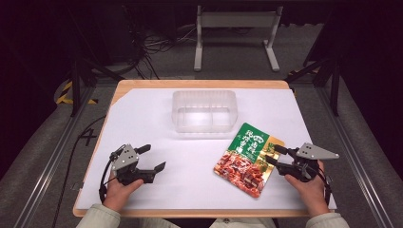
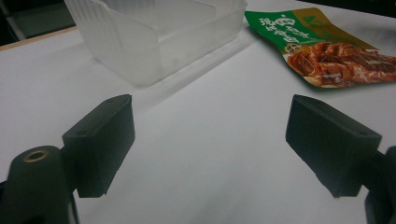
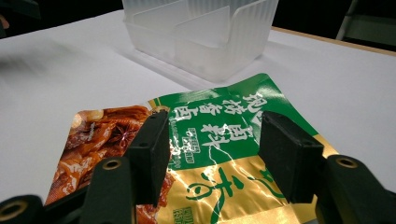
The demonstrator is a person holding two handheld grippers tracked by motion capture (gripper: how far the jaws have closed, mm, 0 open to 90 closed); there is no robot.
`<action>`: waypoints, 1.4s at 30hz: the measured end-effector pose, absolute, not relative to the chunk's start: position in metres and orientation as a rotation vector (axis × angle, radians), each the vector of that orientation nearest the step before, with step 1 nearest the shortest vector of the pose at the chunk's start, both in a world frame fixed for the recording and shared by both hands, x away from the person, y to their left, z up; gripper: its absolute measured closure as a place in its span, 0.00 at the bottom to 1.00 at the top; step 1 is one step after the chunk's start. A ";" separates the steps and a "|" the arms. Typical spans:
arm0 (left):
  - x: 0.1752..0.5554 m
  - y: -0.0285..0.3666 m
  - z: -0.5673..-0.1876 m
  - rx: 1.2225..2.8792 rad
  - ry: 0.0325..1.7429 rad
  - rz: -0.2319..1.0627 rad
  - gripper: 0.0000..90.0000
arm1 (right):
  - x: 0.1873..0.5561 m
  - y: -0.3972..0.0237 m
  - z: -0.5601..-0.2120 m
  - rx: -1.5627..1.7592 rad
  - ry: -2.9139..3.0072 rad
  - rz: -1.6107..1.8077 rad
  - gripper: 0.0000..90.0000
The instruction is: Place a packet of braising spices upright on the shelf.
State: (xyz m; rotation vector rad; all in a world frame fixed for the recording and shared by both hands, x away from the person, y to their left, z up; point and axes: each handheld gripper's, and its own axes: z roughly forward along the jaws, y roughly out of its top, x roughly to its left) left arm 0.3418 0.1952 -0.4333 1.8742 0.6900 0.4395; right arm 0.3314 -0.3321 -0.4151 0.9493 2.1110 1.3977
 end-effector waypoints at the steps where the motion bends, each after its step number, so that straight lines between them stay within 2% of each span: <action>1: 0.342 0.195 -0.433 1.874 0.690 0.440 0.18 | 0.331 -0.332 -0.415 0.949 2.111 1.398 0.48; 14: 0.341 0.195 -0.433 1.881 0.685 0.456 0.19 | 0.331 -0.330 -0.412 0.933 2.126 1.388 0.44; 22: 0.342 0.195 -0.434 1.886 0.695 0.456 0.19 | 0.337 -0.327 -0.404 0.950 2.167 1.385 0.36; 42: 0.344 0.195 -0.437 1.902 0.703 0.451 0.19 | 0.372 -0.329 -0.390 1.052 2.163 1.373 0.33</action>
